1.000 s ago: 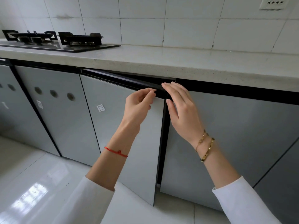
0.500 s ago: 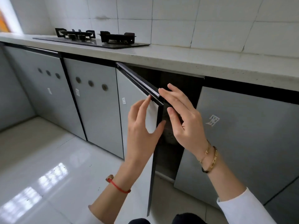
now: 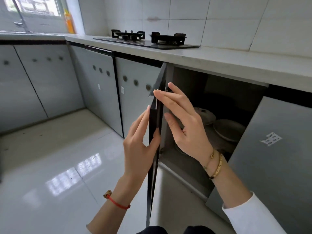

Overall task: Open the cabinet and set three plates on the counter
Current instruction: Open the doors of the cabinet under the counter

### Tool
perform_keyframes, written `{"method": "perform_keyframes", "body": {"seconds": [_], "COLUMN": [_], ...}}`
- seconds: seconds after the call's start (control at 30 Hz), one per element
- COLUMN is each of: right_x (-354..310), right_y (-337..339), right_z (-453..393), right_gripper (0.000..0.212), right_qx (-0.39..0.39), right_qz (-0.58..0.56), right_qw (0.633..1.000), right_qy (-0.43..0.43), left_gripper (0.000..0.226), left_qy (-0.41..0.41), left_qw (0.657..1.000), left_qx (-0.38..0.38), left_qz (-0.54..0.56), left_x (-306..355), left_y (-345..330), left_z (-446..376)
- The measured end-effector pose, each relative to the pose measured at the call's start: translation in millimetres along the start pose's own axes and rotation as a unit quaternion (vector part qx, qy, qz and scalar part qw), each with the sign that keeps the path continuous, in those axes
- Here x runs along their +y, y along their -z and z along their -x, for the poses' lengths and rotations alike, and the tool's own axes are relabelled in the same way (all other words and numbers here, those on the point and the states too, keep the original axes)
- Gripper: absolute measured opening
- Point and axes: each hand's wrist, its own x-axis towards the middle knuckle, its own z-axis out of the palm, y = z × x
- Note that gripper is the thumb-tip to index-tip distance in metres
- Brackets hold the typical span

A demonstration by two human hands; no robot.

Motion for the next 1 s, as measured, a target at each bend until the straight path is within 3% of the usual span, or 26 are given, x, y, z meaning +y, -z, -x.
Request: {"method": "perform_keyframes", "body": {"seconds": [0.3, 0.57, 1.0], "right_x": [-2.6, -3.1, -4.8], "right_y": [-69.4, -119.7, -188.1], "right_z": [-33.1, -65.5, -119.5], "right_gripper": [0.049, 0.053, 0.055], "right_qx": [-0.029, -0.077, -0.131], "right_qz": [-0.031, 0.029, 0.098], "right_qw": [0.998, 0.993, 0.984], "right_qy": [0.051, 0.088, 0.065], "left_gripper": [0.053, 0.071, 0.075], "left_qy": [0.016, 0.063, 0.097], "left_qw": [0.993, 0.983, 0.961], "left_qx": [0.000, -0.002, -0.027], "left_qz": [-0.117, -0.172, -0.259], "left_x": [-30.5, -73.9, -136.4], "left_y": [48.6, 78.6, 113.1], "left_z": [-14.8, -29.7, -80.7]}}
